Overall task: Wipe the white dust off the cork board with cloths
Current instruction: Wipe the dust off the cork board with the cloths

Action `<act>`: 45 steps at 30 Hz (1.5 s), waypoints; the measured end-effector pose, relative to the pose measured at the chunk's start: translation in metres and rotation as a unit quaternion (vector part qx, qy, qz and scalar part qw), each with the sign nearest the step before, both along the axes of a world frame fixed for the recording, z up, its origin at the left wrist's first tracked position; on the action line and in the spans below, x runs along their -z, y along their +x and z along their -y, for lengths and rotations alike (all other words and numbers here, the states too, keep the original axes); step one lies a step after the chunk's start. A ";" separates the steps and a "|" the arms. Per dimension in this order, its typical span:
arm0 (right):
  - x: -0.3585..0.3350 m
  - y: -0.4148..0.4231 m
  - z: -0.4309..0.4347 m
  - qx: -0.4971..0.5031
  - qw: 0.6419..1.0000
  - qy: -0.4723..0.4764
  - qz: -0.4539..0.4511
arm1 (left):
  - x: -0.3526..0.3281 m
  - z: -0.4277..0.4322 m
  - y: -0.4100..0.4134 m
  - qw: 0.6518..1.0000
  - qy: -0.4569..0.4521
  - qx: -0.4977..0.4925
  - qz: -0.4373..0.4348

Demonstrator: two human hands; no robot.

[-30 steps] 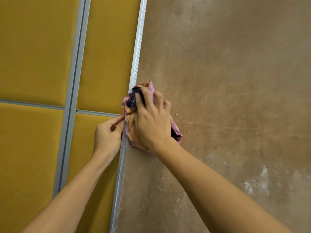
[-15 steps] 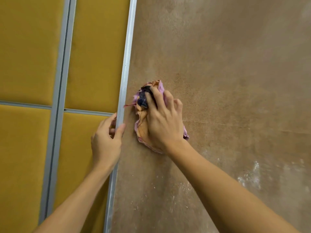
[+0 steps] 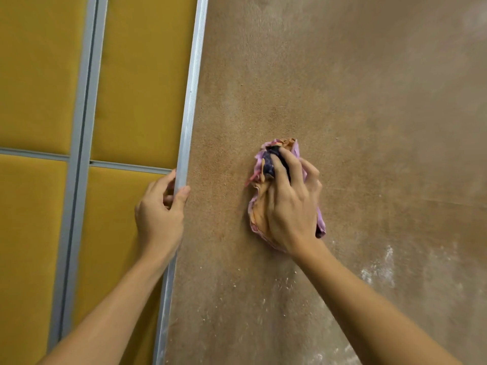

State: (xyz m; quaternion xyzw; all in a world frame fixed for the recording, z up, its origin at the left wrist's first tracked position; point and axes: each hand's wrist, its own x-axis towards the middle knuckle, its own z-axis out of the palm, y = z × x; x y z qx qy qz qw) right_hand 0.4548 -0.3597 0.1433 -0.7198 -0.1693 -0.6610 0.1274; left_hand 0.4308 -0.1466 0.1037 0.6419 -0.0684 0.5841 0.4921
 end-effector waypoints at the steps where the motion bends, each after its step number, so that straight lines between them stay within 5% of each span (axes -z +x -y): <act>1: -0.005 0.003 -0.005 -0.002 1.000 0.000 -0.008 | -0.001 0.000 0.000 1.000 -0.009 0.007 -0.002; 4: 0.005 0.009 -0.033 -0.005 0.999 -0.040 0.002 | -0.001 -0.003 0.002 0.999 -0.028 0.042 -0.005; 11: 0.083 -0.003 -0.056 -0.008 0.951 -0.304 0.046 | -0.006 -0.019 0.000 0.988 -0.057 0.142 -0.020; 17: 0.010 -0.006 -0.101 -0.042 0.995 -0.086 -0.004 | -0.007 -0.023 0.003 0.975 -0.072 0.211 -0.008; 25: 0.113 -0.004 -0.088 -0.002 0.975 -0.218 0.031 | -0.009 -0.028 0.003 0.986 -0.041 0.160 -0.034; 32: 0.075 -0.006 -0.115 -0.021 0.996 -0.088 -0.001 | -0.013 -0.030 0.000 0.983 -0.038 0.178 -0.035; 38: 0.148 -0.010 -0.095 -0.011 0.981 -0.194 0.023 | -0.012 -0.033 -0.002 0.981 -0.034 0.181 -0.055; 45: 0.104 -0.007 -0.107 -0.049 0.991 -0.121 -0.001 | -0.015 -0.035 -0.007 0.981 -0.019 0.179 -0.068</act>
